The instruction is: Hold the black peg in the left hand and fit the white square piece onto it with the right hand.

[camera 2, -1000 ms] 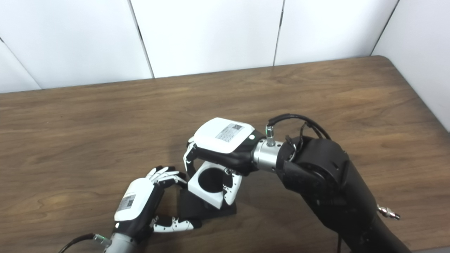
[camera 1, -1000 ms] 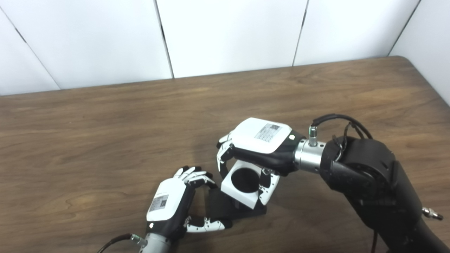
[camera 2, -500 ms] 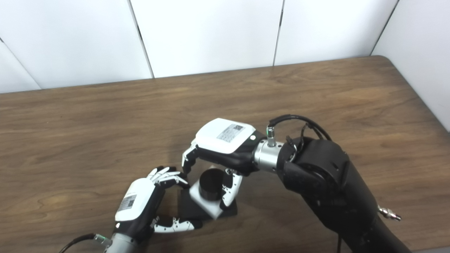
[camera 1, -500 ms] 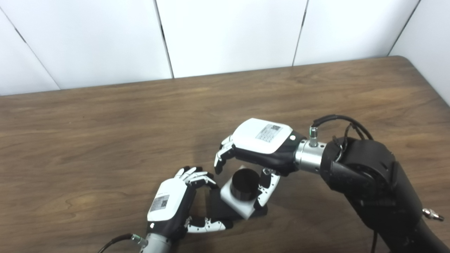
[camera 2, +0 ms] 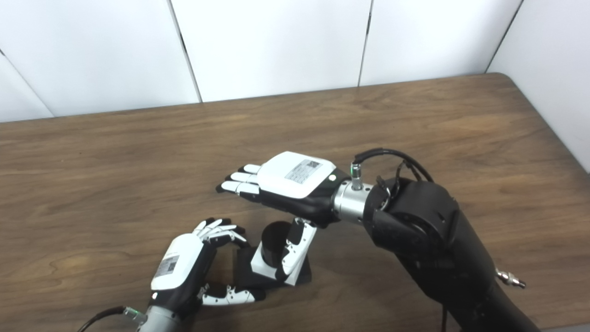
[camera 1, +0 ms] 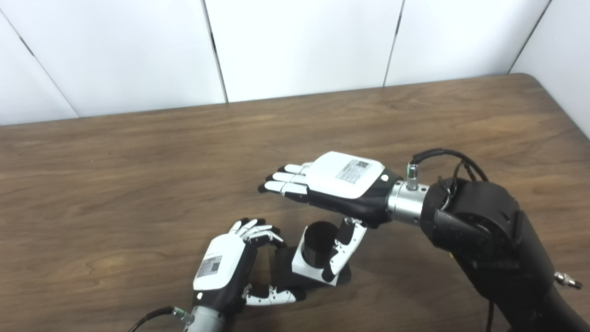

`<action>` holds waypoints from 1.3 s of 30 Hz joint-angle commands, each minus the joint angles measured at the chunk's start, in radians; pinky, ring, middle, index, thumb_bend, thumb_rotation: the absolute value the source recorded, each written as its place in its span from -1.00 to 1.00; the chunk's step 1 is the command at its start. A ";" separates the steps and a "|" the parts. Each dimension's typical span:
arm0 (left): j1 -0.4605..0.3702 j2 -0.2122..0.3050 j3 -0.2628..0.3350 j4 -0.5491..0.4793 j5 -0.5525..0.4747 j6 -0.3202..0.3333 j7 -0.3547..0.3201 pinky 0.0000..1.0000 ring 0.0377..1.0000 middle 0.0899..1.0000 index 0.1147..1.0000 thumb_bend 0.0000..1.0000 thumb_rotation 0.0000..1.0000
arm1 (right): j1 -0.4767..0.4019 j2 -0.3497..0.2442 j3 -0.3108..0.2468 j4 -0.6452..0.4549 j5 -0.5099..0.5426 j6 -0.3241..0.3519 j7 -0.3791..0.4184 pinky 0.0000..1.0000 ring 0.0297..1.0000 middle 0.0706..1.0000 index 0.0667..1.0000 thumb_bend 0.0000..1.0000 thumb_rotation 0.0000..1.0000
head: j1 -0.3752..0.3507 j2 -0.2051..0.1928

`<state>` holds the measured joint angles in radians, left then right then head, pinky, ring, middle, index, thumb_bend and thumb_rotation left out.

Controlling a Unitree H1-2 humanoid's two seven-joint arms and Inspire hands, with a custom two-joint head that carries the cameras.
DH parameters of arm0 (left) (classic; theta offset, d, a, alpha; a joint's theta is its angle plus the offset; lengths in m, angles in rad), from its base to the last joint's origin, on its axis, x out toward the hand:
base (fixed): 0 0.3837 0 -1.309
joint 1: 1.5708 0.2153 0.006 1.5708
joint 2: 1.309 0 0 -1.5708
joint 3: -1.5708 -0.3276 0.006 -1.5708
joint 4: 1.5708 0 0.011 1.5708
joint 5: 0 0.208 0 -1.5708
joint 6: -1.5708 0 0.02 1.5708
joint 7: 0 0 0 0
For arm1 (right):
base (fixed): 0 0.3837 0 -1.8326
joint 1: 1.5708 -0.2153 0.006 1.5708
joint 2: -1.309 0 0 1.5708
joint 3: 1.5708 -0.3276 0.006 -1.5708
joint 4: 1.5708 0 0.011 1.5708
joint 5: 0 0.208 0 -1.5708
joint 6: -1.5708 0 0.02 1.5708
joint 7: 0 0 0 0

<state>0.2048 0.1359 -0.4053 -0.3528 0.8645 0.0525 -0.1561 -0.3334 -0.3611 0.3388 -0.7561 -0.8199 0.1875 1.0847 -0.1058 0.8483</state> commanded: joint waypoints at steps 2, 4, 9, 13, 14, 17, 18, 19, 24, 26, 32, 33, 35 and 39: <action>-0.002 -0.006 -0.004 -0.009 0.003 -0.005 0.006 0.91 0.78 0.54 -0.16 0.04 -0.90 | -0.038 -0.008 -0.007 -0.020 -0.009 -0.012 -0.008 0.92 1.00 0.98 0.91 1.00 -0.17 | -0.002 0.000; -0.001 -0.006 -0.003 -0.009 0.001 -0.005 0.006 0.91 0.78 0.54 -0.16 0.04 -0.90 | -0.039 -0.007 -0.007 -0.019 -0.011 -0.012 -0.004 0.94 1.00 0.98 0.91 1.00 -0.16 | -0.002 -0.001; -0.004 -0.002 -0.003 -0.016 0.026 0.003 -0.001 0.86 0.75 0.52 -0.15 0.04 -0.88 | -0.038 -0.006 -0.012 -0.023 -0.018 -0.003 0.005 0.97 1.00 0.98 0.91 1.00 -0.13 | -0.001 -0.004; -0.008 0.002 -0.004 -0.023 0.071 0.008 -0.003 0.77 0.70 0.50 0.18 0.56 -0.57 | -0.038 -0.009 -0.017 -0.023 -0.023 -0.003 0.012 0.97 1.00 0.98 0.91 1.00 -0.12 | -0.001 -0.006; -0.009 0.002 -0.003 -0.025 0.076 0.010 -0.007 0.76 0.69 0.51 0.28 0.69 -0.47 | -0.038 -0.009 -0.017 -0.023 -0.024 -0.001 0.014 0.96 1.00 0.98 0.91 1.00 -0.11 | 0.000 -0.008; -0.013 0.003 0.002 -0.028 0.076 0.010 -0.011 0.73 0.68 0.56 0.51 0.93 -0.21 | -0.036 -0.008 -0.021 -0.021 -0.023 0.000 0.013 0.96 1.00 0.97 0.92 1.00 -0.10 | 0.001 -0.010; -0.015 0.004 0.004 -0.028 0.062 0.008 -0.015 0.74 0.69 0.61 0.62 0.97 -0.12 | -0.034 -0.009 -0.023 -0.020 -0.019 0.001 0.010 0.96 1.00 0.97 0.91 1.00 -0.10 | 0.001 -0.010; -0.017 0.006 0.007 -0.028 0.042 0.005 -0.021 0.77 0.72 0.67 0.72 0.99 -0.09 | -0.033 -0.009 -0.025 -0.017 -0.016 0.000 0.006 0.97 1.00 0.97 0.91 1.00 -0.10 | 0.002 -0.011; -0.026 0.012 0.018 -0.028 -0.040 0.000 -0.052 0.94 0.97 0.99 0.99 1.00 0.03 | -0.031 -0.009 -0.028 -0.010 -0.016 -0.004 0.004 0.99 1.00 0.97 0.92 1.00 -0.11 | 0.004 -0.018; -0.029 0.010 0.021 -0.025 -0.061 -0.010 -0.045 0.95 0.99 1.00 1.00 1.00 0.04 | -0.030 -0.009 -0.028 -0.006 -0.017 -0.007 0.000 1.00 1.00 0.98 0.92 1.00 -0.12 | 0.007 -0.021; -0.032 0.012 0.033 -0.048 -0.105 -0.036 -0.031 1.00 1.00 1.00 1.00 1.00 0.06 | -0.033 -0.013 -0.033 0.007 -0.011 -0.011 -0.010 1.00 1.00 0.97 0.92 1.00 -0.09 | 0.026 -0.030; -0.032 0.015 0.036 -0.060 -0.107 -0.033 -0.037 1.00 1.00 1.00 1.00 1.00 0.06 | -0.034 -0.013 -0.034 0.011 -0.010 -0.014 -0.016 1.00 1.00 0.97 0.92 1.00 -0.08 | 0.029 -0.033; -0.030 0.023 0.042 -0.088 -0.111 -0.026 -0.053 1.00 1.00 1.00 1.00 1.00 0.07 | -0.035 -0.013 -0.040 0.015 -0.005 -0.015 -0.024 1.00 1.00 0.97 0.93 1.00 -0.08 | 0.032 -0.037; -0.021 0.042 0.070 -0.147 -0.125 -0.018 -0.075 1.00 1.00 1.00 1.00 1.00 0.12 | -0.026 -0.011 -0.069 0.022 0.022 0.001 -0.054 1.00 1.00 0.98 0.93 1.00 -0.09 | 0.036 -0.046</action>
<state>0.1918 0.1735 -0.3461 -0.4599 0.7558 0.0402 -0.2364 -0.3330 -0.3628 0.2954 -0.7241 -0.8122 0.1884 1.0693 -0.0690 0.8023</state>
